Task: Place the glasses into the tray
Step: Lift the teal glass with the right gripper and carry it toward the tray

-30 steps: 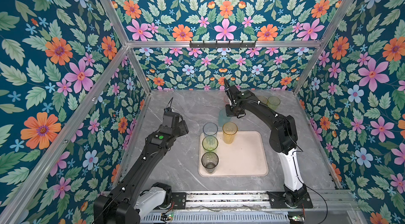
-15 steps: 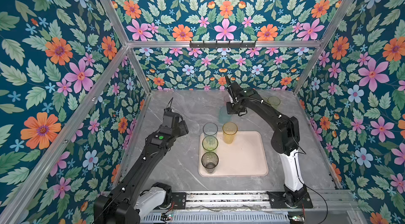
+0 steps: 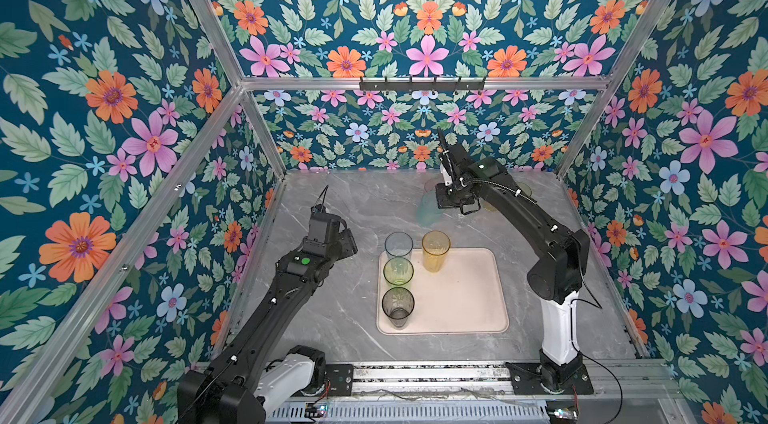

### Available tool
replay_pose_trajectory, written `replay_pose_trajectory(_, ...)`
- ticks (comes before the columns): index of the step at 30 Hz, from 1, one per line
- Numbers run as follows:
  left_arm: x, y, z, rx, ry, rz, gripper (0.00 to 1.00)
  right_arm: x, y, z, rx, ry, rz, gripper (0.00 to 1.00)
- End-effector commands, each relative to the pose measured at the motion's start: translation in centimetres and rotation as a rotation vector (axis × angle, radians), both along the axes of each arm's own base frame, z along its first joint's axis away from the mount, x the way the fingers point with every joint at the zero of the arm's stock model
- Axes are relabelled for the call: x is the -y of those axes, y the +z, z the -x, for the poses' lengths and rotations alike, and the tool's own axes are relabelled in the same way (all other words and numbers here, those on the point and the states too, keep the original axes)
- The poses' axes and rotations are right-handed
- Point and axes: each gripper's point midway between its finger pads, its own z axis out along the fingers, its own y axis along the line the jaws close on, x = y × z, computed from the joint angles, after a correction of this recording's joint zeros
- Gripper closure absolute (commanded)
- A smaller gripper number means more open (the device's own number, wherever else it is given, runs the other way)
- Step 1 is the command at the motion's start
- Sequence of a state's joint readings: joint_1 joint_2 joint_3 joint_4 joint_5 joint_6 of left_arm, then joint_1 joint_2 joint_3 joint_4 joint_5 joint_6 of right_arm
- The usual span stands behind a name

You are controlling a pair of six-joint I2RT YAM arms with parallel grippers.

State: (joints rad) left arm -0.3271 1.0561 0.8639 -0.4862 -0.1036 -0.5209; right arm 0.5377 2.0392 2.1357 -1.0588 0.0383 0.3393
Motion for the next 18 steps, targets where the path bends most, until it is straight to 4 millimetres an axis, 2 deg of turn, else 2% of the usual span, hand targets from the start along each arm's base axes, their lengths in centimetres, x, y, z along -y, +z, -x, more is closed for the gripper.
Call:
replay_pose_trajectory(1, 0.1, 0.4, -0.2, 0.019, -0.001, 0.013, 0.3, 0.6, 1.3, 1.1, 0.005, 0.006, 0.018, 1.0)
replay_pose_trajectory(18, 0.1, 0.0, -0.9, 0.013, 0.01, 0.002, 0.29, 3.2, 6.6, 6.4, 0.089, 0.036, 0.07, 1.0)
